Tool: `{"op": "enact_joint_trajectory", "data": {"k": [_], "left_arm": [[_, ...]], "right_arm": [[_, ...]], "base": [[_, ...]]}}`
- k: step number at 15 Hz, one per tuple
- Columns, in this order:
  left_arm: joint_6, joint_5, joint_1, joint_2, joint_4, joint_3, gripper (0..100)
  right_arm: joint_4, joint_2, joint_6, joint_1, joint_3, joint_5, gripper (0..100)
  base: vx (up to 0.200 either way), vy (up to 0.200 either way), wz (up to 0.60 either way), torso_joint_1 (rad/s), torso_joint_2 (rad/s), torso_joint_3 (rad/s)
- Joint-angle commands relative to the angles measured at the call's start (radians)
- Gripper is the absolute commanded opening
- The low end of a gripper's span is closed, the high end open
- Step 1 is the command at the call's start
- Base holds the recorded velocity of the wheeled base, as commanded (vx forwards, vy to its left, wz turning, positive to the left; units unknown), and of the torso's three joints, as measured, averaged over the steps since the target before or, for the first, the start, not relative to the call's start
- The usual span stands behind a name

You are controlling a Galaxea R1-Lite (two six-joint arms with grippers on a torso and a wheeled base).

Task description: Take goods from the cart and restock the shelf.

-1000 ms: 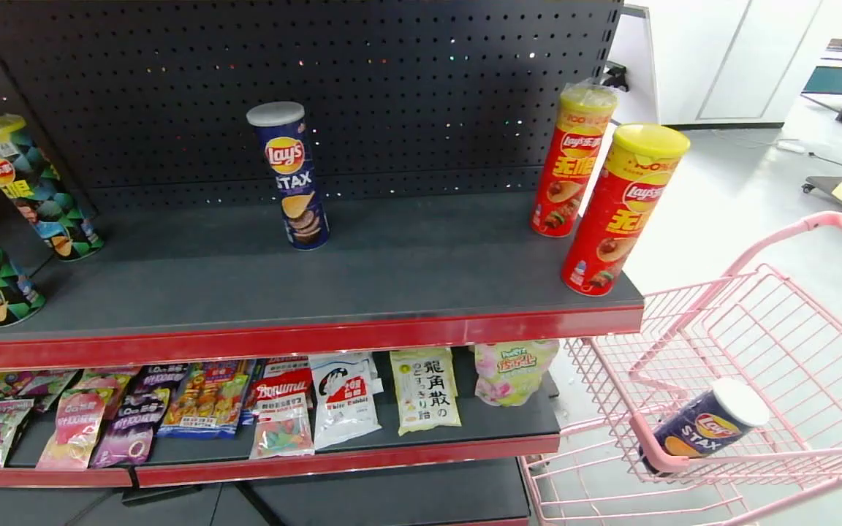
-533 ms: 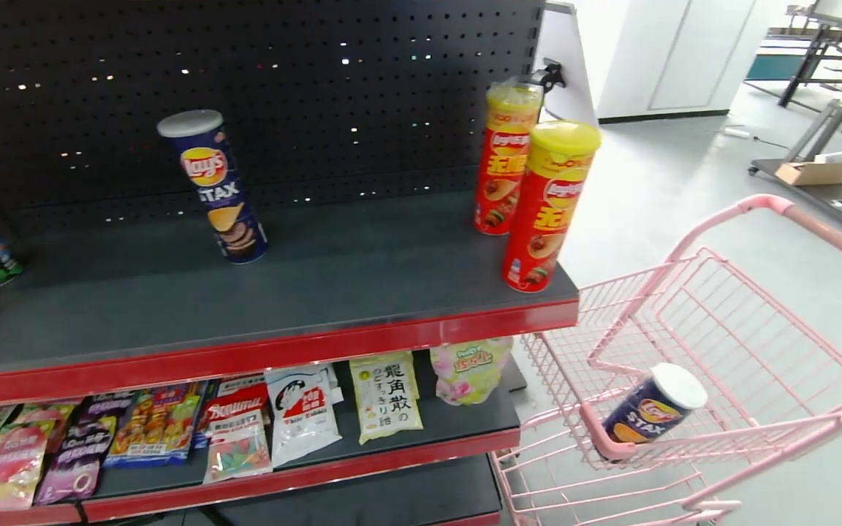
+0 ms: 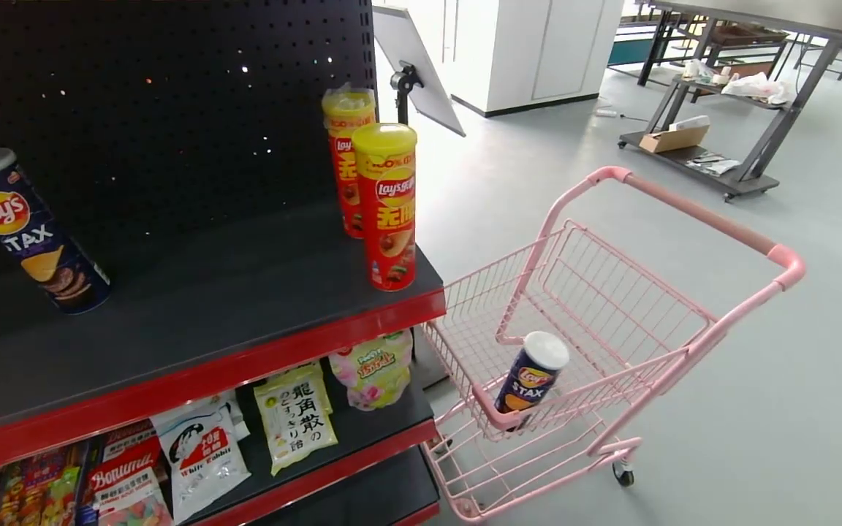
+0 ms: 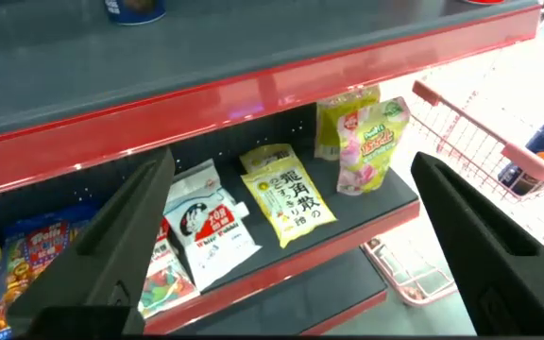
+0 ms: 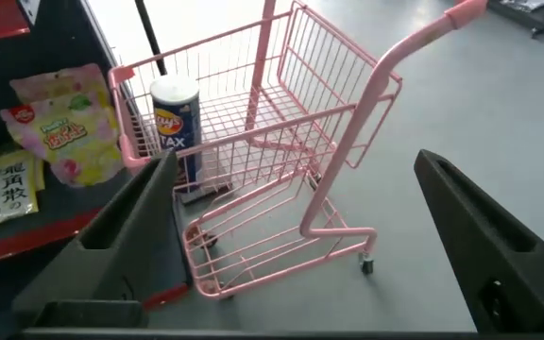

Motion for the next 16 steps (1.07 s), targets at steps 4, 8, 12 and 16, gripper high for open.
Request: {"op": "enact_joint_trajectory", "data": {"k": [4, 8, 12, 16], "left_arm": [[0.000, 0.000, 0.000, 0.001, 0.000, 0.000, 100], [0.000, 0.000, 0.000, 0.001, 0.000, 0.000, 100], [0.000, 0.001, 0.000, 0.001, 0.000, 0.000, 100], [0.000, 0.001, 0.000, 0.001, 0.000, 0.000, 100]], "right_arm": [[0.001, 0.001, 0.002, 0.000, 0.000, 0.000, 100], [0.000, 0.001, 0.002, 0.000, 0.000, 0.000, 100], [0.001, 0.001, 0.002, 0.000, 0.000, -0.001, 100], [0.001, 0.001, 0.001, 0.000, 0.000, -0.004, 100]], "base": [[0.000, 0.000, 0.00, -0.065, 0.16, 0.090], [0.000, 0.000, 0.00, -0.137, 0.36, 0.228], [0.000, 0.000, 0.00, -0.148, 0.42, 0.266], [0.000, 0.000, 0.00, -0.179, 0.54, 0.360]]}}
